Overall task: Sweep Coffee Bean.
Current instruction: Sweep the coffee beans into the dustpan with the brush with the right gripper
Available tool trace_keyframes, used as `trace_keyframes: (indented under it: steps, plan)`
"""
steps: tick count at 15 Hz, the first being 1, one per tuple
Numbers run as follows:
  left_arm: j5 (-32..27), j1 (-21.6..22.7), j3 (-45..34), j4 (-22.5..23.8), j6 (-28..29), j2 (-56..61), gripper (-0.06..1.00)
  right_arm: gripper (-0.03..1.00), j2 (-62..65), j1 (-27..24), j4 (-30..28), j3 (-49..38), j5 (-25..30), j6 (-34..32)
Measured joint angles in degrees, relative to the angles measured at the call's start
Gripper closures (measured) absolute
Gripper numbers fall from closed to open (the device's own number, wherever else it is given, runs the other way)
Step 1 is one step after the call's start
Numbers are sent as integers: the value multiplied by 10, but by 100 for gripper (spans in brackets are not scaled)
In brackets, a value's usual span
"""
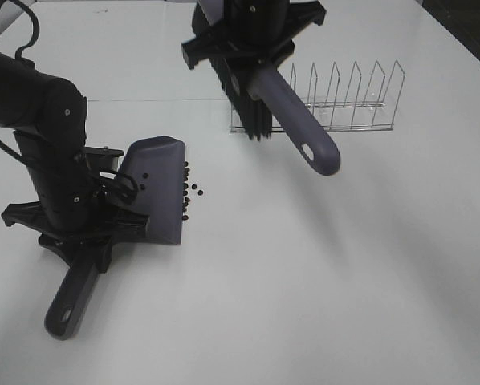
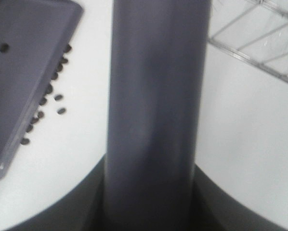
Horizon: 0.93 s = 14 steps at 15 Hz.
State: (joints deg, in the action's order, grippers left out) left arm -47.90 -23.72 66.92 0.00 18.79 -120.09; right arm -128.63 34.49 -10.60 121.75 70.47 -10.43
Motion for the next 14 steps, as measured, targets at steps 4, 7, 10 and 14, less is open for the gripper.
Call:
trace_keyframes:
  steps: [4,7,10,14]
  plan:
    - [-21,6,1,49,23,0,59,67,-25,-9,6,-83,3,-11]
    - [-42,41,1,54,23,0,59,67,-46,-9,18,-87,1,-13]
    - [-42,40,1,55,23,-1,59,67,-46,-9,15,-87,1,-22]
    - [-50,34,6,59,23,-10,59,67,-72,-9,11,-86,1,-39]
